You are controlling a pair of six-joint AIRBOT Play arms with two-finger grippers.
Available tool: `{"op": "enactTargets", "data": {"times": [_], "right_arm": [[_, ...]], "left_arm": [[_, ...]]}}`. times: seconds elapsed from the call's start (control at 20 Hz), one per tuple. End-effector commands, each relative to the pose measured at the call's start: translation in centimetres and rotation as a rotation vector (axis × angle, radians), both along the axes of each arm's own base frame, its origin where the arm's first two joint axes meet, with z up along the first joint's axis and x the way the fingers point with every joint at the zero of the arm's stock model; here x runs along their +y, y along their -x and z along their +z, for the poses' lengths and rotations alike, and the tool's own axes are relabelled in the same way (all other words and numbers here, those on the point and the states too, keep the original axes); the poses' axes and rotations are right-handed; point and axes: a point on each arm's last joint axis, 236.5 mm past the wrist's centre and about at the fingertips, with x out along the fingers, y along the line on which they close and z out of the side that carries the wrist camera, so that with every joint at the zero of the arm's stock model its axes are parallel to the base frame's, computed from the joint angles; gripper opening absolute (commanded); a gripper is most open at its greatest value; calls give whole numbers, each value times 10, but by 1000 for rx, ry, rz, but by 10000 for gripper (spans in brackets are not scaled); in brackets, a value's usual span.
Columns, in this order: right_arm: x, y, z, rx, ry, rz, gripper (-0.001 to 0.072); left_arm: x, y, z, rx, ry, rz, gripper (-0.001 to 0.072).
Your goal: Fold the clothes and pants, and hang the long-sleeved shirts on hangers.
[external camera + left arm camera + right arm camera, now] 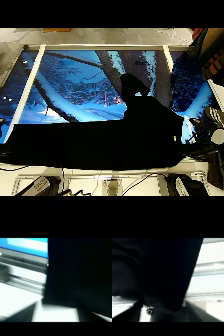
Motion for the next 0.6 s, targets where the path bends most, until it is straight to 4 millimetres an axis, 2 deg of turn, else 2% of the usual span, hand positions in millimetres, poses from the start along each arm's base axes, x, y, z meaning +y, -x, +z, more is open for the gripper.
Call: {"op": "enactTargets", "data": {"times": [0.0, 0.05, 0.1, 0.15, 0.2, 0.3, 0.4, 0.5, 0.55], "right_arm": [[0, 0, 0, -1, -1, 0, 609], [0, -1, 0, -3, 1, -1, 609], [-2, -4, 0, -18, 9, -1, 609], [-7, -14, -1, -57, 28, -4, 608], [-13, -28, 0, -119, 54, -6, 608], [-33, -78, 13, -333, 133, -46, 542], [-58, -121, 34, -533, 195, -187, 543], [-92, -139, 42, -587, 223, -306, 543], [-109, -140, 35, -558, 224, -366, 543]], "left_arm": [[6, -2, -4, -20, -19, -11, 650], [11, -3, 0, -34, -45, 1, 597], [17, -4, 6, -45, -71, 16, 510], [22, -9, 14, -70, -90, 32, 390], [26, -16, 22, -105, -104, 59, 338], [30, -41, 39, -262, -116, 185, 338], [26, -72, 57, -363, -114, 196, 338], [11, -111, 74, -461, -96, 140, 338], [-3, -135, 80, -530, -63, 114, 338]]}}
